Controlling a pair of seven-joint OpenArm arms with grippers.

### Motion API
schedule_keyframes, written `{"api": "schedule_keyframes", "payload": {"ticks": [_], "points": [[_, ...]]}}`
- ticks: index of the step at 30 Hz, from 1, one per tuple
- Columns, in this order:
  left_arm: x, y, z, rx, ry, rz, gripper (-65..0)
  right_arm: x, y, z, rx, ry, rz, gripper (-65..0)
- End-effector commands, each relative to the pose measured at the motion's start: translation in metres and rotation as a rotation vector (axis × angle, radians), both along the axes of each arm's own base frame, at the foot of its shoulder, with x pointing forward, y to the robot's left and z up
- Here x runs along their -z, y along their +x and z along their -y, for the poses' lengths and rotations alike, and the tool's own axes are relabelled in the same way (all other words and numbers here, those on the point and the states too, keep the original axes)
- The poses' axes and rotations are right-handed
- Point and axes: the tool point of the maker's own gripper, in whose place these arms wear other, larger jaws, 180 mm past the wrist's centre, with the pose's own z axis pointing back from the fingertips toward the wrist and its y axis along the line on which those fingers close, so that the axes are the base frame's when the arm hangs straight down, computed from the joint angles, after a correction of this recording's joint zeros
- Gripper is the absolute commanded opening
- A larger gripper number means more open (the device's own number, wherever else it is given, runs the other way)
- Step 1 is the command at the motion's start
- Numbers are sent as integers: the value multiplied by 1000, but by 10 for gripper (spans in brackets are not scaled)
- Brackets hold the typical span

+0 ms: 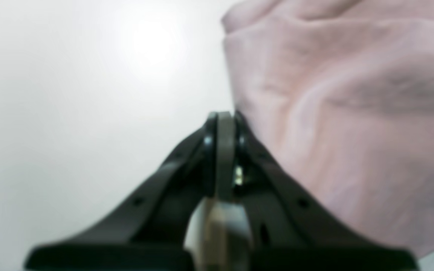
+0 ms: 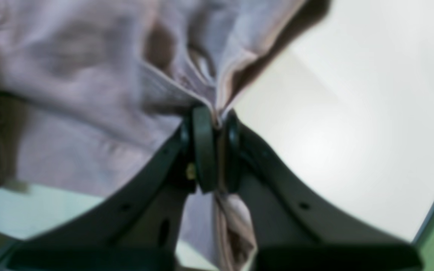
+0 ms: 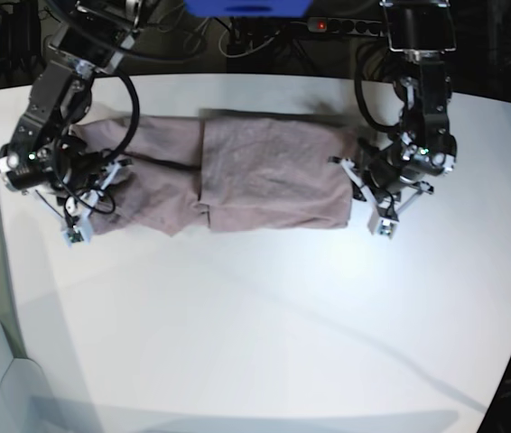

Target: Layout the t-shirt on the table in an organized manner, then fold the t-shirt properly

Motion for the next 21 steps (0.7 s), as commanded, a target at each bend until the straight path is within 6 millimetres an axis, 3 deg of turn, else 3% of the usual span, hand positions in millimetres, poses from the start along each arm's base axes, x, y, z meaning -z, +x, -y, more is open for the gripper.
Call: {"api": "schedule_keyframes", "payload": {"ticks": [1, 11, 21], "points": [[18, -22, 3, 25, 20, -105, -649, -14, 9, -3, -16, -11, 52, -650], [19, -24, 5, 27, 16, -111, -649, -42, 10, -63, -174, -16, 121, -650], [23, -30, 5, 27, 17, -125, -649, -68, 16, -155, -454, 17, 210, -650]]}}
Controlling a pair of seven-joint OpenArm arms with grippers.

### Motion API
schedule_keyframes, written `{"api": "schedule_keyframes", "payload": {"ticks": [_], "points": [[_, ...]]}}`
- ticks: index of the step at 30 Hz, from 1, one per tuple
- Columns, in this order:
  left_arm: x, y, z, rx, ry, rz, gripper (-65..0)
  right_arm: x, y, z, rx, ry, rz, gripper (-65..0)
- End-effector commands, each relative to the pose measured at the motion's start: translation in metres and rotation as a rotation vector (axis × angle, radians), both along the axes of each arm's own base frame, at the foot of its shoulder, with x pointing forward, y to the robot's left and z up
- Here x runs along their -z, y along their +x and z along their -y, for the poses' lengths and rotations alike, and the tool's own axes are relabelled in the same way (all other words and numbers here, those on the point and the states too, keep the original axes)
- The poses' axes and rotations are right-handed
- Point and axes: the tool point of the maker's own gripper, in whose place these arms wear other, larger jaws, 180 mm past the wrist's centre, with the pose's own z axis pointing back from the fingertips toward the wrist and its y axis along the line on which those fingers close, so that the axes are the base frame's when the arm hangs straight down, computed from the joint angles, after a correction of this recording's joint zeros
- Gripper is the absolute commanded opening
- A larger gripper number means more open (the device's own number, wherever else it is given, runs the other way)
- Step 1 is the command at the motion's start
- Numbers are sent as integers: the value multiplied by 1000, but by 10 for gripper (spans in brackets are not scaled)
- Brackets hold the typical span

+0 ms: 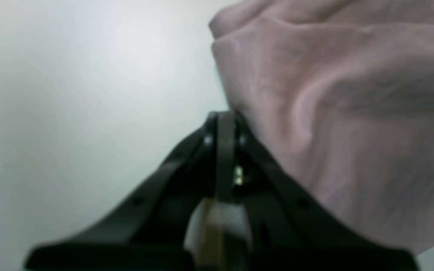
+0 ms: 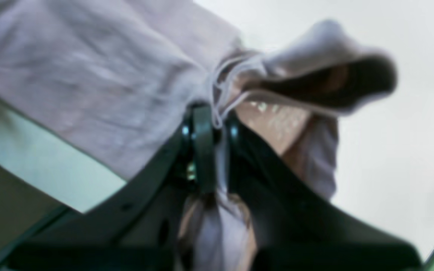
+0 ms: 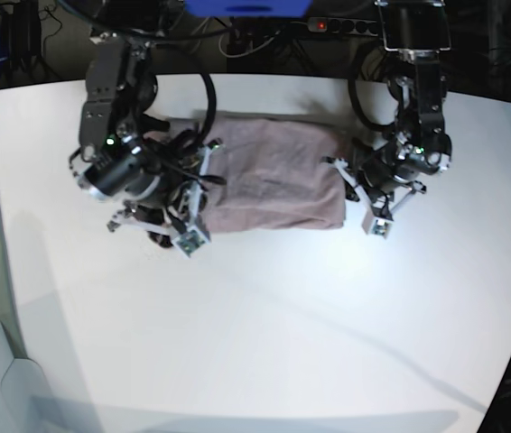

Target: Layout the t-shirt on the table in an organized manner, then fold the t-shirt properly

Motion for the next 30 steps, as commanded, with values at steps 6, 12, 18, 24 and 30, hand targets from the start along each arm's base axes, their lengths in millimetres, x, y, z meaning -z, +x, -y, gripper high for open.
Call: {"api": "schedule_keyframes", "payload": {"ticks": [6, 12, 18, 24, 30], "points": [[23, -32, 4, 23, 27, -134, -649, -29, 13, -44, -140, 30, 104, -650], [24, -36, 6, 21, 21, -140, -649, -33, 1, -90, -294, 58, 128, -650], [28, -44, 4, -7, 9, -155, -649, -15, -10, -126, -402, 97, 95, -650], [29, -46, 6, -11, 0, -158, -649, 2, -13, -139, -428, 142, 57, -650], [29, -48, 8, -12, -4, -158, -649, 11, -11, -144, -437, 153, 36, -650]]}}
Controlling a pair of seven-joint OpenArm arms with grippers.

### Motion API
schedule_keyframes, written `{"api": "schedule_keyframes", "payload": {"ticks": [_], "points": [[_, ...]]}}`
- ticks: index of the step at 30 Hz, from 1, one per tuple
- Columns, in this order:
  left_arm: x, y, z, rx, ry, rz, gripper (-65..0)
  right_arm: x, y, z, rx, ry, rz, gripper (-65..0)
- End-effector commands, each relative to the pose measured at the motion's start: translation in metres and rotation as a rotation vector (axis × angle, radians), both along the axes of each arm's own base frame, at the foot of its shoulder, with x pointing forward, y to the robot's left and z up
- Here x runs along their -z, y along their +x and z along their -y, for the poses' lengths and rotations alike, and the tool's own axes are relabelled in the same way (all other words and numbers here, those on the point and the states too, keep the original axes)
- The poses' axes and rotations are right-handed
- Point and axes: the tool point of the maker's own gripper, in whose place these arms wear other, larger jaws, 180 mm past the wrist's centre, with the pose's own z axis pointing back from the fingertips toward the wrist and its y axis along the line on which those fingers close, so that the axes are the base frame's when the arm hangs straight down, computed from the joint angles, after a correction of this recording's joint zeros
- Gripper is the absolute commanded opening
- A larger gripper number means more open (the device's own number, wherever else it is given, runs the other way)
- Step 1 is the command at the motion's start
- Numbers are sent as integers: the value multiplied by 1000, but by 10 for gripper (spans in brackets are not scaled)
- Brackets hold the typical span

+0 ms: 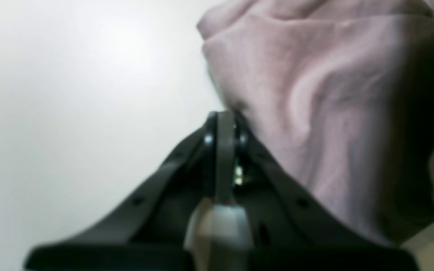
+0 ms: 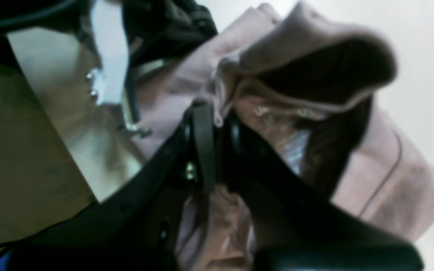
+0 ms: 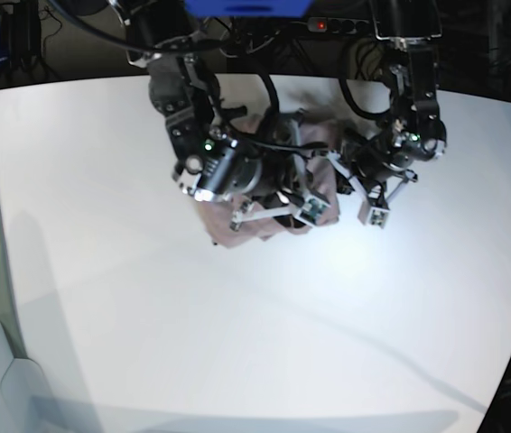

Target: Layout the t-shirt on the table in an organized manner, then fold the t-shirt properly

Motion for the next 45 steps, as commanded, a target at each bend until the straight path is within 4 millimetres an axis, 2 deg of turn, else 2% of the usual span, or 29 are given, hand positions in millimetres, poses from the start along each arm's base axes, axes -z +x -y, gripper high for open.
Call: {"api": "schedule_keyframes", "payload": {"ticks": [1, 5, 14, 22, 26, 32, 39, 43, 45], "points": [[26, -35, -6, 35, 76, -162, -649, -14, 6, -10, -12, 52, 33, -650], [26, -35, -6, 35, 76, -162, -649, -17, 12, -11, -14, 49, 44, -650], [25, -32, -6, 35, 76, -154, -649, -2, 24, -10, -24, 12, 8, -650], [24, -30, -6, 34, 74, -148, -649, -9, 27, -18, -31, 59, 35, -650], [23, -29, -5, 34, 72, -147, -649, -19, 18, -39, -102, 103, 37, -650], [23, -29, -5, 34, 72, -147, -649, -25, 22, -42, -109, 115, 49, -650], [23, -29, -5, 34, 70, -145, -649, -3, 25, -40, -112, 73, -11, -650], [23, -29, -5, 34, 70, -145, -649, -5, 25, -43, -113, 94, -6, -650], [23, -29, -5, 34, 70, -145, -649, -4, 25, -43, -113, 94, -7, -629]]}}
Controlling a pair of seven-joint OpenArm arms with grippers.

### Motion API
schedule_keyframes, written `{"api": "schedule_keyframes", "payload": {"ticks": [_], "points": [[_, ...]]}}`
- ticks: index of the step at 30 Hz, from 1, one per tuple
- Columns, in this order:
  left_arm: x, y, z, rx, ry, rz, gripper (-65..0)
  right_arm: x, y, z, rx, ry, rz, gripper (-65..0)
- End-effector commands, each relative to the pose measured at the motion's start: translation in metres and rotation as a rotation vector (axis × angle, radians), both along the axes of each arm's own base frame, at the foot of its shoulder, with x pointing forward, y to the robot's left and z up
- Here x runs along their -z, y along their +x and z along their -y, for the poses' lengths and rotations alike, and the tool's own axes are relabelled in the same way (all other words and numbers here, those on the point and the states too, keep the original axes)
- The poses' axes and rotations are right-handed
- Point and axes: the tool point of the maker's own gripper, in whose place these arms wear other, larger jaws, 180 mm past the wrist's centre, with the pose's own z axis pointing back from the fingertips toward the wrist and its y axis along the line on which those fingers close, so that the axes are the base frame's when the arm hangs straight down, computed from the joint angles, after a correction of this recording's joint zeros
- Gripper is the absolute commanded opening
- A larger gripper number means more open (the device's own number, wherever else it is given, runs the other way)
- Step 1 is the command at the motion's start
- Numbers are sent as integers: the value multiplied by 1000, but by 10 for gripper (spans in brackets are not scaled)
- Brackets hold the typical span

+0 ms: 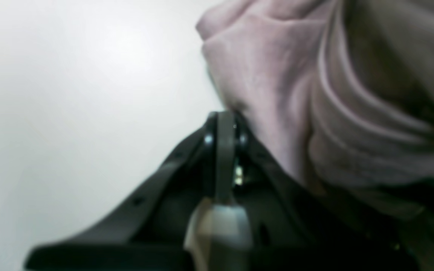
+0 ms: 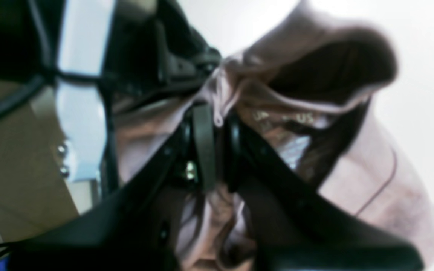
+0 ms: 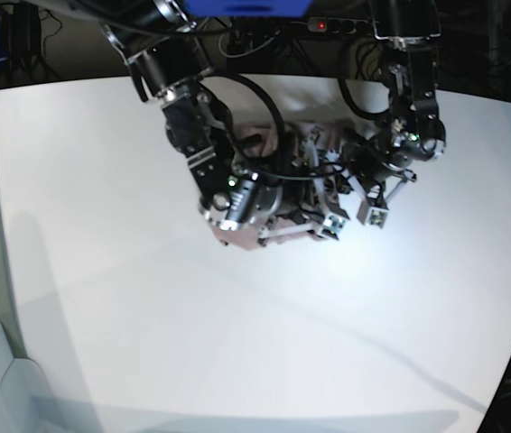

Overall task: Layout the t-shirt on the table in an organized manner, then fold the t-shirt properly
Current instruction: 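Press the folded end down with the right gripper and open it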

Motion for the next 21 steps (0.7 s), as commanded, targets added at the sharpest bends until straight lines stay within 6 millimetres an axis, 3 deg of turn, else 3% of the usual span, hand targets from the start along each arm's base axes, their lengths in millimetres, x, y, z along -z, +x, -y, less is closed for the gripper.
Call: {"api": "schedule_keyframes", "payload": {"ticks": [1, 9, 15, 21], "points": [[23, -29, -6, 33, 72, -143, -649, -18, 8, -11, -9, 56, 38, -607], [23, -29, -6, 33, 72, -143, -649, -27, 4, -12, -8, 74, 60, -411], [22, -27, -6, 33, 73, -137, -649, -61, -5, -8, 1, 109, 138, -366], [10, -21, -7, 33, 81, -102, -649, -68, -10, -6, 7, 115, 154, -331]]}}
